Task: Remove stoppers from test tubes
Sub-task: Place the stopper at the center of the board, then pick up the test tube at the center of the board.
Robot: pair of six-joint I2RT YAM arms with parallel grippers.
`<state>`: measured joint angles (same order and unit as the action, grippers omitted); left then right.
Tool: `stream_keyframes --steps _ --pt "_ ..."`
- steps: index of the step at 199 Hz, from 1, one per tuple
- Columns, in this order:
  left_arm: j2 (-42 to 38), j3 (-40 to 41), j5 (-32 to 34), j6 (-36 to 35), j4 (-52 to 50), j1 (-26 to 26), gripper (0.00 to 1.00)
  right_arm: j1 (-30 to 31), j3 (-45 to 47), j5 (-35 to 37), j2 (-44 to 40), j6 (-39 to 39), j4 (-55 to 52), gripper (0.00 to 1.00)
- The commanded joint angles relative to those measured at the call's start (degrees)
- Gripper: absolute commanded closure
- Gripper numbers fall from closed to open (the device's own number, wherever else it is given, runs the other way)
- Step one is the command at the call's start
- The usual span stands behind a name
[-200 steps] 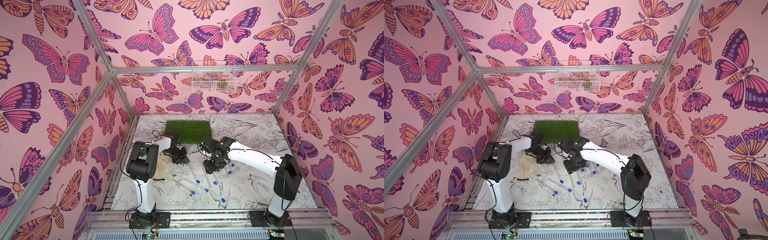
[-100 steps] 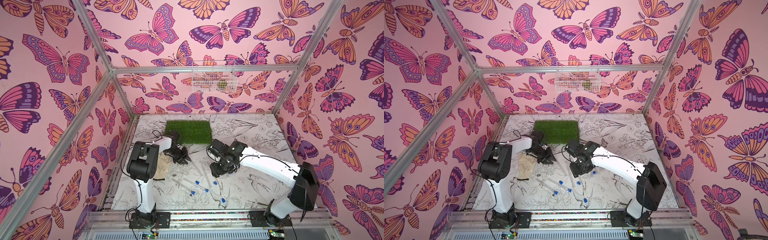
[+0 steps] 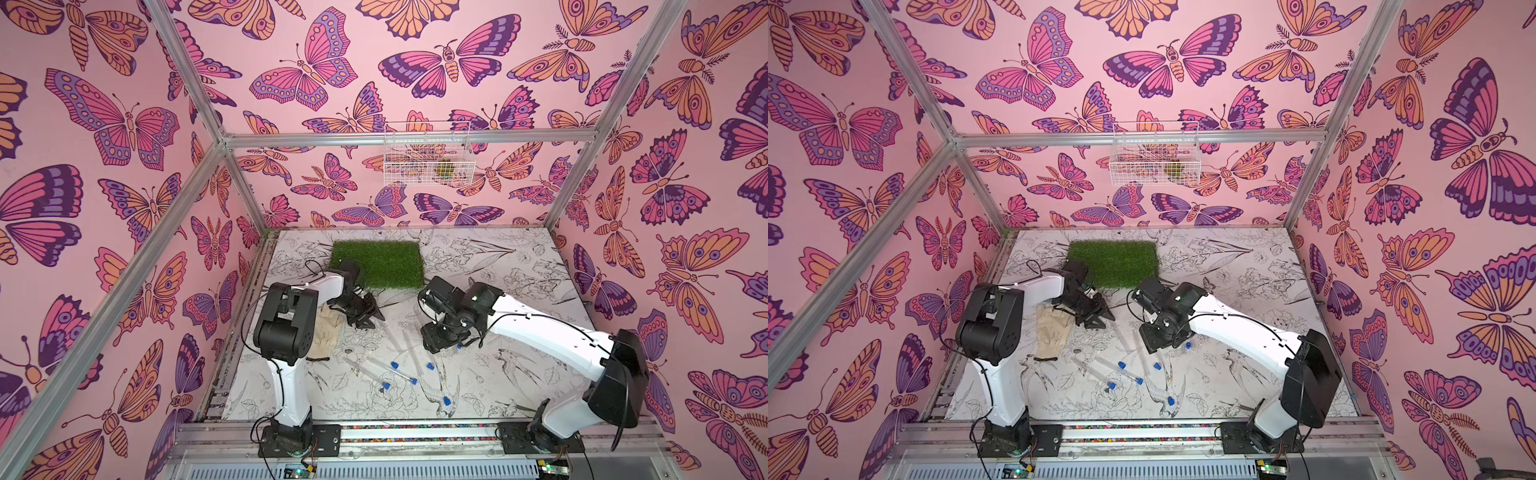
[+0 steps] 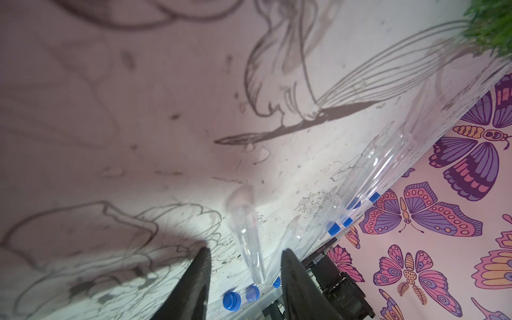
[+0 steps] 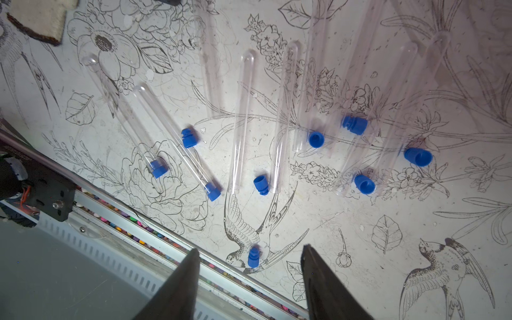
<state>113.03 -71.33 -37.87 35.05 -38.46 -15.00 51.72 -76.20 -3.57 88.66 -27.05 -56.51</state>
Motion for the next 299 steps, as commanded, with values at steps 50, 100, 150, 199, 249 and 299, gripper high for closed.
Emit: stream_keyframes --steps 50,100,150,199,249,299 --pt "-8.71 0.66 -0.08 0.97 -2.11 1.16 0.54 0.37 -2.53 -1.27 0.83 -0.44 0.18 0.38" --pt "-14.82 1.65 -0.8 2.33 -2.45 1.38 0.54 1.52 -3.66 -2.1 1.05 0.41 0.66 0.38" --pt "-24.45 6.0 0.05 2.1 -3.36 1.64 0.54 4.33 -5.33 -1.94 6.36 2.2 0.48 0.38" --pt "-36.85 14.18 2.25 1.22 -4.26 2.16 0.53 8.04 -6.42 -2.37 11.78 4.17 1.96 0.37" --pt "-51.06 25.09 4.43 3.25 -4.24 2.26 0.53 11.26 -6.33 -3.06 16.99 6.28 4.15 0.38" --pt "-59.78 30.57 5.83 6.59 -4.17 2.95 0.52 13.22 -4.6 -2.82 19.62 7.01 6.6 0.39"
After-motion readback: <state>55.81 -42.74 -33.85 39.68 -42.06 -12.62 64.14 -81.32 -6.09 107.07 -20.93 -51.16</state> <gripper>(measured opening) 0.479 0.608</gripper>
